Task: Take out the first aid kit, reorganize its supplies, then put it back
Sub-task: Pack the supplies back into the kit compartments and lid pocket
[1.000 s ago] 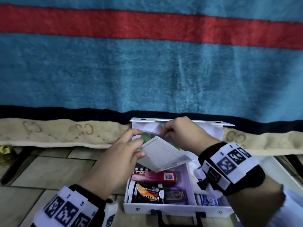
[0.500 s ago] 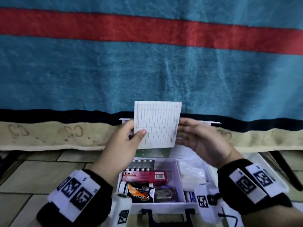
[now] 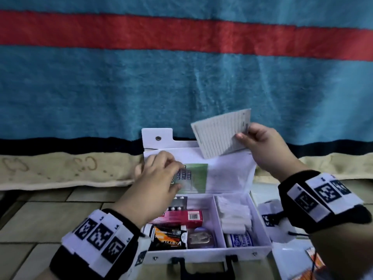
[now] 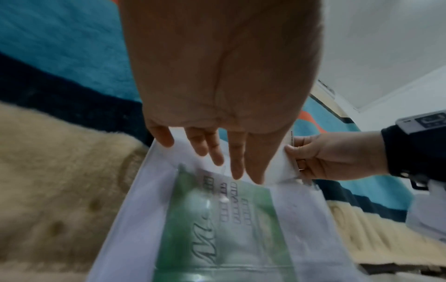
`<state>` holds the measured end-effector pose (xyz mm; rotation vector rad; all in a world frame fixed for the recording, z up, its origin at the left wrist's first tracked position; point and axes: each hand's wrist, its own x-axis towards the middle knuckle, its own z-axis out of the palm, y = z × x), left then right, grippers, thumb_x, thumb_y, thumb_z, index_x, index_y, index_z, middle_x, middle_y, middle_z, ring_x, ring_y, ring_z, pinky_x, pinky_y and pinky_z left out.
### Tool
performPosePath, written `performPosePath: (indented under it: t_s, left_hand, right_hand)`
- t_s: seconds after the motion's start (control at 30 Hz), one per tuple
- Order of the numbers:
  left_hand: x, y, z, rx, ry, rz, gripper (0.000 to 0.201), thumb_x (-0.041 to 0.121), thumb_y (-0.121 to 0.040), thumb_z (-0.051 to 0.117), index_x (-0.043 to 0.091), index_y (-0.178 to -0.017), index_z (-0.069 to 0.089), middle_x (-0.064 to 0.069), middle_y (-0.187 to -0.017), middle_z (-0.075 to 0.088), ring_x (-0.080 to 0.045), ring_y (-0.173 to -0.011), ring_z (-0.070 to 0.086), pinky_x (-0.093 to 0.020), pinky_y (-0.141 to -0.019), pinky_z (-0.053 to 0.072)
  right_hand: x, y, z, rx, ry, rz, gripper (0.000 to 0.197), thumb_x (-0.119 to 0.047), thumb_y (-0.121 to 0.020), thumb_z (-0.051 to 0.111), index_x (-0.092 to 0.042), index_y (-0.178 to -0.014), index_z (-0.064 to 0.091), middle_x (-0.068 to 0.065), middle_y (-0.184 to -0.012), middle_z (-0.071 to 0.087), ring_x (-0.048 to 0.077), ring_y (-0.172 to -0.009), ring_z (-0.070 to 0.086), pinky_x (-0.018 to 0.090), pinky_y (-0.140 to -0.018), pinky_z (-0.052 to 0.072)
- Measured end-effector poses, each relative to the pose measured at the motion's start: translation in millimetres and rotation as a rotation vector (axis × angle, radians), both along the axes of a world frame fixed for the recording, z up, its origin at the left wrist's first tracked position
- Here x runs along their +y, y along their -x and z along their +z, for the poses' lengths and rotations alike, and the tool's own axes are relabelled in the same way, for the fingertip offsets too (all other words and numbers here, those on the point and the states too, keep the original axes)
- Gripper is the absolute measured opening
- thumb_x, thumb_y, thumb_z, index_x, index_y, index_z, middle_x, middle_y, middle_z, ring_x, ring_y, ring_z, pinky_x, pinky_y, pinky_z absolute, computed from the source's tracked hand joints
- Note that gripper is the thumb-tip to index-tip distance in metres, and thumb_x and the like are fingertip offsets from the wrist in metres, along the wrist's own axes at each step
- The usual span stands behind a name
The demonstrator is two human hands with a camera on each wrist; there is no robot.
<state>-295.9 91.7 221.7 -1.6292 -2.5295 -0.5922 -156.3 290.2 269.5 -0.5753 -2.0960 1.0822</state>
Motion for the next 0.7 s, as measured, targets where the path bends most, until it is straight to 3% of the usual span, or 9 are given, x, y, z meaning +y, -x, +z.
performPosePath:
  t_s: [0.07,0.13,0.2,0.27,0.33,0.43,0.5,0.6,0.7]
  left_hand:
    - [-1,1,2,0.018,0.004,-0.023,0.035,0.035,-0.087,0.057,0.039,-0.12,0.045,0.021,-0.13,0.03,-0.001,-0.124,0.018,-0.03,-0.085,0.016]
    - [-1,1,2,0.035,0.018,-0.028,0.035,0.033,-0.088,0.056,0.04,-0.12,0.043,0.024,-0.133,0.031,0.001,-0.124,0.018,-0.03,-0.083,0.013]
    - [-2,0,1,0.045,0.03,-0.018,0.037,0.034,-0.088,0.055,0.041,-0.122,0.041,0.026,-0.133,0.03,0.001,-0.123,0.017,-0.031,-0.082,0.015]
    - [-3,-1,0,0.06,0.038,-0.009,0.039,0.035,-0.088,0.055,0.042,-0.123,0.039,0.027,-0.132,0.031,0.002,-0.121,0.016,-0.031,-0.082,0.017]
    - [-3,-1,1,0.062,0.041,-0.005,0.039,0.035,-0.088,0.055,0.042,-0.123,0.039,0.027,-0.131,0.032,0.002,-0.121,0.018,-0.031,-0.082,0.017]
    - [-3,1,2,0.061,0.048,-0.002,0.04,0.035,-0.088,0.055,0.044,-0.125,0.04,0.029,-0.131,0.033,0.002,-0.123,0.02,-0.03,-0.078,0.012]
    - [-3,1,1,0.05,0.043,-0.001,0.04,0.035,-0.089,0.055,0.044,-0.125,0.04,0.029,-0.131,0.033,0.003,-0.124,0.021,-0.03,-0.079,0.011]
    - [-4,2,1,0.049,0.044,-0.001,0.041,0.037,-0.089,0.054,0.045,-0.126,0.039,0.03,-0.131,0.032,0.003,-0.125,0.021,-0.03,-0.081,0.012]
    - [-4,3,1,0.052,0.055,-0.003,0.043,0.038,-0.089,0.053,0.046,-0.129,0.038,0.031,-0.134,0.031,0.002,-0.127,0.021,-0.03,-0.081,0.012]
  right_hand:
    - [3,-4,3,-0.157,-0.135,-0.043,0.024,-0.006,-0.088,0.061,-0.015,-0.066,0.06,-0.013,-0.058,0.053,-0.006,-0.054,0.049,0.005,-0.056,0.037]
    - [2,-6,7,-0.274,-0.244,-0.055,0.018,-0.007,-0.088,0.06,-0.007,-0.07,0.06,-0.01,-0.048,0.051,-0.002,-0.049,0.049,0.008,-0.05,0.036]
    - [1,-6,11,-0.331,-0.382,-0.045,0.018,-0.008,-0.089,0.059,-0.004,-0.072,0.058,-0.005,-0.054,0.055,0.002,-0.056,0.052,0.015,-0.055,0.037]
    - [1,-4,12,-0.378,-0.527,-0.048,0.017,-0.007,-0.09,0.057,0.0,-0.074,0.055,0.008,-0.068,0.059,0.019,-0.069,0.054,0.028,-0.066,0.037]
    - [2,-4,12,-0.474,-0.654,-0.071,0.015,-0.005,-0.089,0.055,-0.005,-0.075,0.053,0.008,-0.072,0.058,0.028,-0.073,0.055,0.037,-0.067,0.041]
    - [-5,-5,12,-0.694,-0.775,-0.146,0.016,0.0,-0.081,0.052,-0.016,-0.079,0.053,0.0,-0.079,0.057,0.026,-0.075,0.054,0.032,-0.058,0.038]
    - [-11,-5,13,-0.784,-0.829,-0.156,0.022,0.001,-0.078,0.047,-0.019,-0.082,0.055,-0.002,-0.088,0.059,0.023,-0.075,0.05,0.029,-0.059,0.036]
    - [-21,-3,15,-0.863,-0.863,-0.128,0.024,-0.003,-0.081,0.043,-0.023,-0.068,0.042,-0.001,-0.088,0.055,0.025,-0.081,0.052,0.029,-0.062,0.034]
    - [-28,1,10,-0.94,-0.928,-0.092,0.027,-0.01,-0.089,0.044,-0.032,-0.089,0.059,-0.001,-0.103,0.061,0.022,-0.102,0.06,0.027,-0.067,0.036]
